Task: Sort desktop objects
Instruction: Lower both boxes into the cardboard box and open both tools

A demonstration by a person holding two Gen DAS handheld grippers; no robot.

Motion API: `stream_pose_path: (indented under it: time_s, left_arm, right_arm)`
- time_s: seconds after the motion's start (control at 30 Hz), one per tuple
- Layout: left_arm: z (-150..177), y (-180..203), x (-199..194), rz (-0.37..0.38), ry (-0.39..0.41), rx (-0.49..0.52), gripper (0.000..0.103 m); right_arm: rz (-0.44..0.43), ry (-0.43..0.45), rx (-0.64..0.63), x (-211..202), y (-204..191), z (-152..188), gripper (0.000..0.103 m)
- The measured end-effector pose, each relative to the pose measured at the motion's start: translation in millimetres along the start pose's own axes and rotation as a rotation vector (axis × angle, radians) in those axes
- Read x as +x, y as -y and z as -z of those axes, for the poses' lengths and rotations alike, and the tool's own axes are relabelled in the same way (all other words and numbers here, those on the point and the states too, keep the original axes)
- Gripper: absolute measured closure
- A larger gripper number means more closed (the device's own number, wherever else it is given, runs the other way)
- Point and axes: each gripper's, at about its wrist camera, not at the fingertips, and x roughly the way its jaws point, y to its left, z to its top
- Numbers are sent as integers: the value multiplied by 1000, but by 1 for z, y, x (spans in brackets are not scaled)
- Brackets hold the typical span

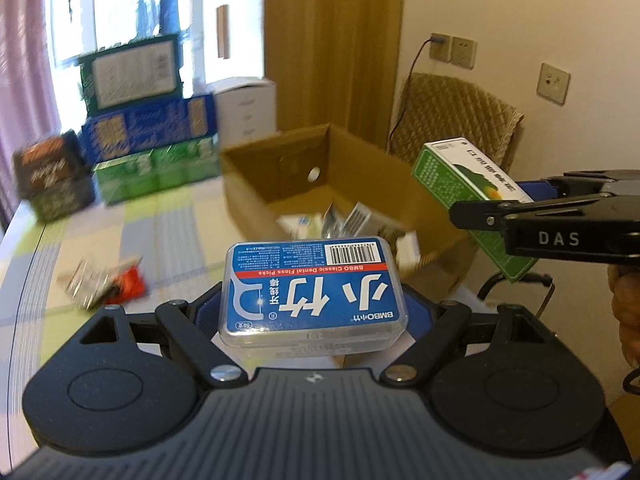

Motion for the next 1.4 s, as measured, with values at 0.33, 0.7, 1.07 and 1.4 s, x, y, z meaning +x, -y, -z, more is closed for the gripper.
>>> stream_pose_path:
  time_s: [0.33, 0.7, 1.07, 1.4]
  left_arm:
    - [-46, 13, 59, 46, 9, 71, 19]
    - [-49, 23, 109, 70, -29, 112, 17]
    - [-40, 5, 87, 19, 4, 85, 13]
    - [-30, -18, 65, -18, 5, 43, 13]
  right_arm:
    - [17, -11, 1, 40, 39, -30, 50]
    - [15, -48, 27, 78, 60, -24, 50]
    - [13, -63, 25, 82, 58, -20, 50]
    - [-37, -53, 21, 93, 40, -28, 46]
